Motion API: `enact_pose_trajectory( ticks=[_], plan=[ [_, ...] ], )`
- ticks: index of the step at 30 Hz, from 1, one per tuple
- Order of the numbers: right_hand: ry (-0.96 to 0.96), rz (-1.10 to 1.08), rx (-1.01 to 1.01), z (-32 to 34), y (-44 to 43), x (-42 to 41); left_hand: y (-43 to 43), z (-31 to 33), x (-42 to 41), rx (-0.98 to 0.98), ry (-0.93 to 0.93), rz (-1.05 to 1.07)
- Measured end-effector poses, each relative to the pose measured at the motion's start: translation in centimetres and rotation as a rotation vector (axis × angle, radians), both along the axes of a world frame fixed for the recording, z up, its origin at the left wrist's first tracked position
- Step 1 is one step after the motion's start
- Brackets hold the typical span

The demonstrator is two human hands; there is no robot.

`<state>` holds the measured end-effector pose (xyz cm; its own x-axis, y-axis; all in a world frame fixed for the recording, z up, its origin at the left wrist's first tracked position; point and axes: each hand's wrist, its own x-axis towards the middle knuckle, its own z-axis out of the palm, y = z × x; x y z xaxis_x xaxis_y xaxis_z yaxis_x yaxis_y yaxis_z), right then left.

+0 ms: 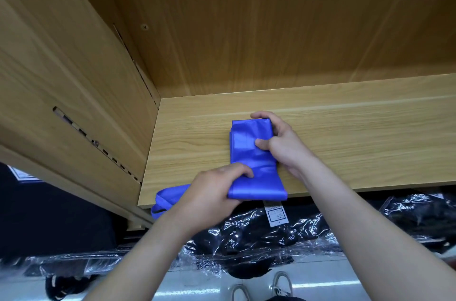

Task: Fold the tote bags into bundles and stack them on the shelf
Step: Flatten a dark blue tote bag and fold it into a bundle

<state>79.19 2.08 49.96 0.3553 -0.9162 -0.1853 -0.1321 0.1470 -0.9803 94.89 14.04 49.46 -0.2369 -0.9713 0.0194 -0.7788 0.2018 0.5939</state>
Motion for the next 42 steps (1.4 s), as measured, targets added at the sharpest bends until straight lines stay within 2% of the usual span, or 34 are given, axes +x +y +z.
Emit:
enact_pose_trajectory(
  ticks=[4, 5, 9, 12, 15, 18, 20, 21, 23, 25, 27, 31, 34, 36, 39, 42],
  plan=[
    [-0.069, -0.059, 0.085, 1.0, 0.5, -0.3, -2.3, 0.8, 0.5, 0.095, 0.348, 0.305],
    [-0.084, -0.078, 0.100, 1.2, 1.0, -0.3, -2.8, 0.9, 0.4, 0.105, 0.353, 0.362],
    [-0.161, -0.140, 0.103, 0.9, 1.7, -0.2, -4.0, 1.0, -0.8, 0.048, 0.112, 0.506],
    [-0.172, -0.098, 0.128, 0.7, 2.2, -0.4, -4.5, 0.9, -1.3, 0.014, 0.083, 0.554],
    [-0.079, -0.093, -0.053, 0.3, 2.7, -0.4, -4.2, 1.0, -1.8, -0.032, 0.053, 0.550],
    [0.029, -0.112, -0.278, 0.7, 2.5, -0.6, -3.8, 1.4, -2.0, -0.096, -0.075, 0.531],
    [0.080, -0.081, -0.388, 0.9, 2.6, -0.8, -4.2, 1.8, -1.4, 0.003, -0.106, 0.485],
    [0.089, -0.068, -0.426, 1.1, 2.8, -0.8, -4.4, 1.9, -1.2, 0.100, -0.005, 0.429],
    [0.109, -0.059, -0.478, 1.2, 3.7, -0.5, -4.5, 2.0, -1.0, 0.275, 0.368, 0.322],
    [0.173, -0.034, -0.546, 1.2, 4.5, -0.1, -4.1, 1.6, -1.0, 0.292, 0.626, 0.311],
    [0.341, 0.047, -0.629, 1.3, 4.6, -0.3, -3.7, 1.4, -1.1, 0.241, 0.667, 0.311],
    [0.744, 0.199, -0.781, 1.8, 4.0, -1.0, -3.3, 1.7, -1.0, 0.086, 0.541, 0.232],
    [0.696, 0.185, -0.858, 1.3, 3.9, -1.0, -3.3, 2.0, -1.4, -0.022, 0.464, 0.142],
    [0.622, 0.138, -0.850, 0.7, 4.1, -1.1, -3.3, 1.7, -1.9, -0.044, 0.454, 0.171],
    [0.567, 0.130, -0.799, 0.6, 4.2, -1.4, -3.2, 2.0, -2.1, 0.032, 0.545, 0.269],
    [0.524, 0.121, -0.821, 0.6, 4.1, -1.7, -3.2, 2.9, -1.5, 0.128, 0.548, 0.222]
  ],
)
